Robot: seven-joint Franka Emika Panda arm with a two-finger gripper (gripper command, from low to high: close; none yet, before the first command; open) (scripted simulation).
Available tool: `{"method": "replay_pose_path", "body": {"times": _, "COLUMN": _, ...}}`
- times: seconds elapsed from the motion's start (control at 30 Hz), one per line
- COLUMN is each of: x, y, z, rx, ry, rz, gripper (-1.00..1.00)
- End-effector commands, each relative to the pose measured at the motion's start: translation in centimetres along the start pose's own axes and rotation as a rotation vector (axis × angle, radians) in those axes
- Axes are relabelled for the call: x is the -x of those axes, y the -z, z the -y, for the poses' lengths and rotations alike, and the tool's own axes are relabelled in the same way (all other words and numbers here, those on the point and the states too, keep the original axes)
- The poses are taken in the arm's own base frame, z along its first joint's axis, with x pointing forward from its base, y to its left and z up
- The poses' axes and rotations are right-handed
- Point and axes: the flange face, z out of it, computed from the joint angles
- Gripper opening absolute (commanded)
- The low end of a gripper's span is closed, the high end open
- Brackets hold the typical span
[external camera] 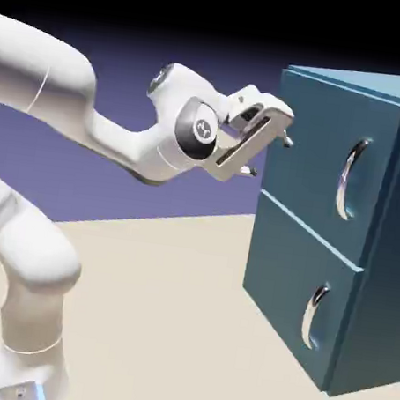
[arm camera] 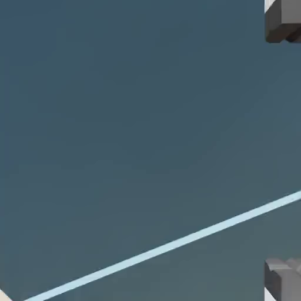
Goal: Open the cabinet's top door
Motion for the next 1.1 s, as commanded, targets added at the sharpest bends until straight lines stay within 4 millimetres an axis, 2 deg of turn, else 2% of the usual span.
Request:
{"method": "replay_pose_path", "body": {"times": 0.0, "x": 0.0, "y": 0.2, "z": -0.2, "rx": 0.007, "ry": 0.048, "rz": -0.01, "gripper": 1.0}}
{"method": "replay_pose_path", "body": {"times": 0.27, "x": 0.4, "y": 1.0, "z": -1.8, "rx": 0.082, "ry": 0.421, "rz": -0.08, "gripper": 1.0}}
{"method": "replay_pose_path", "body": {"times": 0.53, "x": 1.7, "y": 0.8, "z": -3.7, "rx": 0.184, "ry": 0.779, "rz": -0.124, "gripper": 1.0}}
{"method": "replay_pose_path", "body": {"times": 0.8, "x": 3.7, "y": -0.6, "z": -5.6, "rx": 0.303, "ry": 1.124, "rz": -0.14, "gripper": 1.0}}
{"method": "replay_pose_path", "body": {"times": 1.07, "x": 6.4, "y": -3.1, "z": -7.5, "rx": 0.43, "ry": 1.46, "rz": -0.129, "gripper": 1.0}}
